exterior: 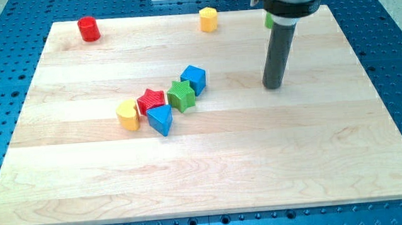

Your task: Push the blue triangle to the center left side of the board

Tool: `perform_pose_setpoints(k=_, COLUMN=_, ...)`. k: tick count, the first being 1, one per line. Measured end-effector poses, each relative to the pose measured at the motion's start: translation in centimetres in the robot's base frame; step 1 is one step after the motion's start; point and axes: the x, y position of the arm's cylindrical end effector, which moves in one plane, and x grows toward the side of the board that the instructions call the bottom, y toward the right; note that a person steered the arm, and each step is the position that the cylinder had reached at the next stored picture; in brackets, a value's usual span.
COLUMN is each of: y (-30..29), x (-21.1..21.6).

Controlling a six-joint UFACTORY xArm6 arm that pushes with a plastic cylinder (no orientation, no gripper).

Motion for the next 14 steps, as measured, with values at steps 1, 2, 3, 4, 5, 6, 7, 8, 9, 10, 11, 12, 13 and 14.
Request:
perform_pose_setpoints(k=1, y=-0.9, x=1.6)
perform_pose_setpoints(k=2, y=-1.2, x=1.6)
perform_pose_setpoints(k=3, y=-1.6, x=1.6)
perform_pose_setpoints(k=4, y=-1.6, x=1.6)
perform_pose_setpoints(k=5, y=-1.6, x=2.9)
perform_pose_setpoints(k=6, y=-3.2, x=6.0)
perform_pose_setpoints(k=7, y=-9.7, x=6.2)
perform_pose_setpoints(k=8, y=-16.8, x=7.9)
perform_pose_setpoints(k=9, y=-21.3, x=3.9)
perform_pose_setpoints(k=10, y=-22.0, x=0.5)
perform_pose_setpoints(k=11, y=-21.6, x=5.1)
perform_pose_setpoints(k=12, y=-23.7, x=4.7)
perform_pose_setpoints(k=13, y=-24.9, x=9.1)
perform_pose_setpoints(k=14, y=-25.6, x=9.9)
